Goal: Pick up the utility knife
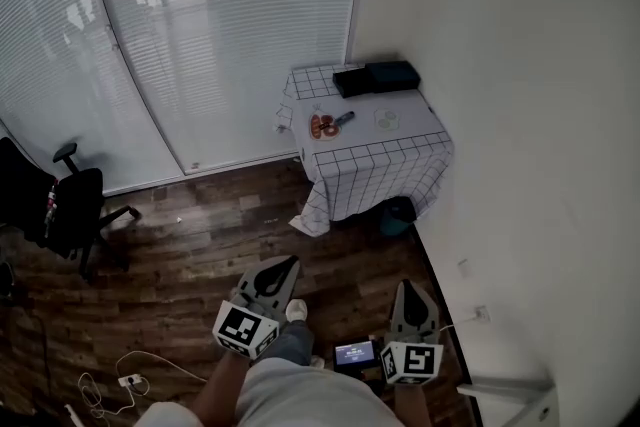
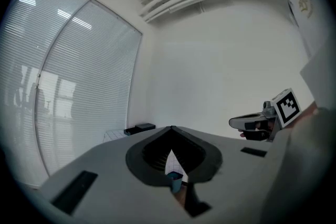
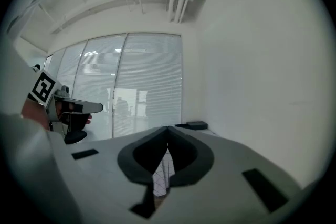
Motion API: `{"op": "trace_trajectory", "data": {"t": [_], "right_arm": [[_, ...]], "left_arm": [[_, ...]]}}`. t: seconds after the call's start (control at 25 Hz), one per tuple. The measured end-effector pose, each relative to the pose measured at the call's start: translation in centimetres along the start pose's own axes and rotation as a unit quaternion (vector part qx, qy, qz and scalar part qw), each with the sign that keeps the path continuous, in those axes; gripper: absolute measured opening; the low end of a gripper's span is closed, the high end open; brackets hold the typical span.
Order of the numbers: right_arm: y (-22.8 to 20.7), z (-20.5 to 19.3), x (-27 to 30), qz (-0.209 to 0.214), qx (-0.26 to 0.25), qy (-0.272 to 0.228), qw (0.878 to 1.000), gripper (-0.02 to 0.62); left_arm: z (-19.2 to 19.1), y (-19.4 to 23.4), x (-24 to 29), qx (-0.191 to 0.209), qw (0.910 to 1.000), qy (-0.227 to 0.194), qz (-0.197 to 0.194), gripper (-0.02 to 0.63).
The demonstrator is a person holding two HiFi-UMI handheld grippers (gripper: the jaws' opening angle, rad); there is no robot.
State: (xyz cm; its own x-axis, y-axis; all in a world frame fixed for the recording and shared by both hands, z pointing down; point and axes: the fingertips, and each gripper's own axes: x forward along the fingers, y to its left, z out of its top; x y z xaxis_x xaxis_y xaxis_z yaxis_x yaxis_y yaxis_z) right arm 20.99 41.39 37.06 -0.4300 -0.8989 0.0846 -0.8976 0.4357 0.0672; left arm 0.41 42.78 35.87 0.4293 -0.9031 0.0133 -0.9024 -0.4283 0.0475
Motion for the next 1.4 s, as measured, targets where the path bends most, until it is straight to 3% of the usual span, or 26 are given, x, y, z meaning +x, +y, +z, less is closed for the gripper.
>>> {"op": "trace_trajectory", "data": {"t": [0.36,0.56,0.72,1.4], "right_arm": [[0.0,2.2,10.5,0.016,-0.016,0.003,1.0,0.006],[-1.0,1.5,16.1,0.002,-0.006,0.017,1.0,0.006],[-0.5,1.5,20.0,0.005,-0.015,0.028,0.999,0.006],[-3.2,1.0,32.5,0.012,0.0,0.042,0.999,0.006]], "left_arm": [[0.6,8.2,7.2,-0.034,0.9993,-0.008,0.014,0.008],[0.7,12.5,10.7,-0.019,0.9997,0.002,0.018,0.008],[0.6,15.6,12.8,-0.029,0.9995,0.0,0.01,0.008],[0.4,23.1,23.4,-0.031,0.9995,0.01,0.006,0.008]]}}
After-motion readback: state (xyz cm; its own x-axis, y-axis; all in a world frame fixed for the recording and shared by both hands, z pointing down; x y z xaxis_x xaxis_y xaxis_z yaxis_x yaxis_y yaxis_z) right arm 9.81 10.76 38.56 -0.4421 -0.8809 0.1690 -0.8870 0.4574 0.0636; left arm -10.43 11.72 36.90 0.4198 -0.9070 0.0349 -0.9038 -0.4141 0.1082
